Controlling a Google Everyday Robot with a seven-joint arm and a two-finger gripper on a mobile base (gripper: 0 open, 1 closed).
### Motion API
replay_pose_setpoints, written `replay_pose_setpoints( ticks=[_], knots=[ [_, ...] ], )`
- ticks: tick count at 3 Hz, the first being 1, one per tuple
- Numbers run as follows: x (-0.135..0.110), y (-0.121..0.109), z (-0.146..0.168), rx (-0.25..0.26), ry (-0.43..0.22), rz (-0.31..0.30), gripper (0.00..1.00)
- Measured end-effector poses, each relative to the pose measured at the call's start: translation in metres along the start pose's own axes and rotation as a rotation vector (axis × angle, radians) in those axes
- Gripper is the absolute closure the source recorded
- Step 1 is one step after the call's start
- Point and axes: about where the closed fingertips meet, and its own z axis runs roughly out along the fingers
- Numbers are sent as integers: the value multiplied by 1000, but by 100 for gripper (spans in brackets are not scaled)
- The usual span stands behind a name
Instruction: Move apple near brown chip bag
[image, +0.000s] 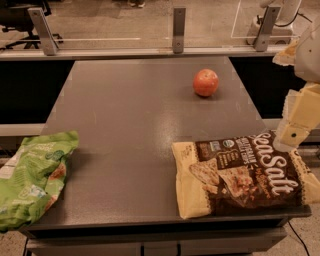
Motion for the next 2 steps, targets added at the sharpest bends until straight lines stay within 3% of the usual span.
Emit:
replay_pose_setpoints(
  ticks=[1,2],
  knots=[
    [0,0,0,0,0,0,0],
    [-8,-20,7,21,-20,-28,0]
  ],
)
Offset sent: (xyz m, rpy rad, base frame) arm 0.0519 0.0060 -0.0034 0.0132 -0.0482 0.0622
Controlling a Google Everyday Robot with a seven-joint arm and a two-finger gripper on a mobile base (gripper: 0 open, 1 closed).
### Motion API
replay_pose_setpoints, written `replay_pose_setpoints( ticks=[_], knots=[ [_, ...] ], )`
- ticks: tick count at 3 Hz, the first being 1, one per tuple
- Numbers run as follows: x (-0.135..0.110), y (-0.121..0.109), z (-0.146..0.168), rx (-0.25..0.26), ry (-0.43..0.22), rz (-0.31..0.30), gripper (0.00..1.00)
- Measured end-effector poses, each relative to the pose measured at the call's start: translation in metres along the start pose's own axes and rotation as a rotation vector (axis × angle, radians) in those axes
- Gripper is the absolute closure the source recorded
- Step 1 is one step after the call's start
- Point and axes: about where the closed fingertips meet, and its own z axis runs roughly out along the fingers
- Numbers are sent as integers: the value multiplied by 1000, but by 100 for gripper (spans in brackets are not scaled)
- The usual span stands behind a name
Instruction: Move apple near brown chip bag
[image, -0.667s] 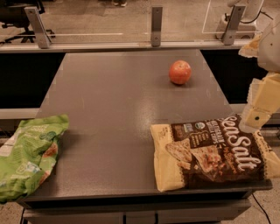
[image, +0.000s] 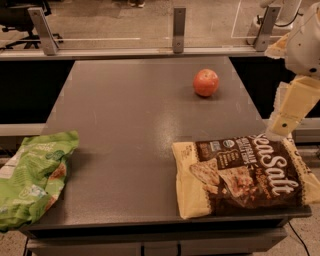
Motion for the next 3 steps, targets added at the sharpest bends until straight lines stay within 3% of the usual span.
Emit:
replay_pose_setpoints(
  ticks=[2,3],
  knots=[
    [-37,-97,41,81,-103,-53,0],
    [-49,-136,72,92,-127,-41,0]
  ],
)
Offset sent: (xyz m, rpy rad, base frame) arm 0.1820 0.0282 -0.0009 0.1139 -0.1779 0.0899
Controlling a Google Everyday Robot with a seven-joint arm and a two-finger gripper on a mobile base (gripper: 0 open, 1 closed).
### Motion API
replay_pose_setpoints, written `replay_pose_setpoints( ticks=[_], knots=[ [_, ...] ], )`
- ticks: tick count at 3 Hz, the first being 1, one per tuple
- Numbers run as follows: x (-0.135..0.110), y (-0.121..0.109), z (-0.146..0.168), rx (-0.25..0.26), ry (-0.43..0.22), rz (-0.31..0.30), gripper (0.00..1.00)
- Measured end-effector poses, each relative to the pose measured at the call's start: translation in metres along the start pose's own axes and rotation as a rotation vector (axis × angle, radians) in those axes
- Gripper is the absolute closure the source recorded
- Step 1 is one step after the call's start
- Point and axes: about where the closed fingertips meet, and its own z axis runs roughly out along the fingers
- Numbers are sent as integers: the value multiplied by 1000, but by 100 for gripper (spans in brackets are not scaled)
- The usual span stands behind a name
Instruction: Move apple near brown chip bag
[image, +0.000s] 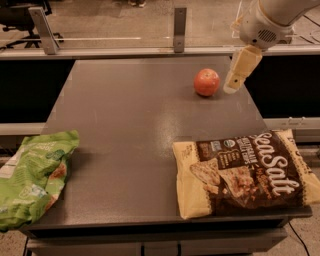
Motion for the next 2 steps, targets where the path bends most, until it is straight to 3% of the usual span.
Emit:
replay_pose_setpoints(
  ticks=[1,2],
  knots=[
    [4,-19,38,-17,-17,50,0],
    [3,-23,70,-47,-22,76,0]
  ],
)
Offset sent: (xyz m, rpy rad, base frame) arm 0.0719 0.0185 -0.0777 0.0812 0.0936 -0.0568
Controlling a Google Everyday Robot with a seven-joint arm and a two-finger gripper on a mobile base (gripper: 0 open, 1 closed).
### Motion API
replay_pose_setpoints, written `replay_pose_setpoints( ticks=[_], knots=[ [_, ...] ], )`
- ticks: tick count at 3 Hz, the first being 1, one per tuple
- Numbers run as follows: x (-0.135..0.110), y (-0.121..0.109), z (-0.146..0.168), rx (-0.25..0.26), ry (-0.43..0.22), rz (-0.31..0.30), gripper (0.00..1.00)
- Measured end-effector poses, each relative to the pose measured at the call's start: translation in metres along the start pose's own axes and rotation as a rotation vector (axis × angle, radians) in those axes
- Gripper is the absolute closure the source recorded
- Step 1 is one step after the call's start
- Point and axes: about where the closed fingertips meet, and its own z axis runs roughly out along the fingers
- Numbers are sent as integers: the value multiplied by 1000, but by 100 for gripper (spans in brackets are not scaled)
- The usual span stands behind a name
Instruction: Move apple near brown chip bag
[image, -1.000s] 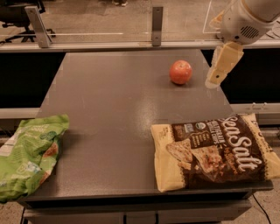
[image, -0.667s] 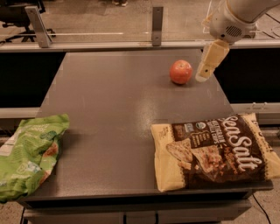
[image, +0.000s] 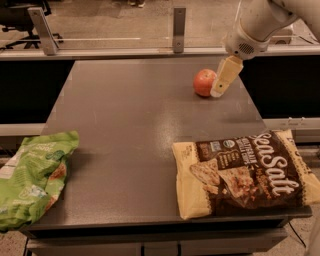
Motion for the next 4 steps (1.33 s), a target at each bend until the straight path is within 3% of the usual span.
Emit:
replay_pose_setpoints(
  ticks=[2,3,4],
  knots=[
    [1,7,48,-62,6,25,0],
    [-4,9,59,-74,4,16,16],
    [-7,13,62,-68,25,18,40]
  ],
)
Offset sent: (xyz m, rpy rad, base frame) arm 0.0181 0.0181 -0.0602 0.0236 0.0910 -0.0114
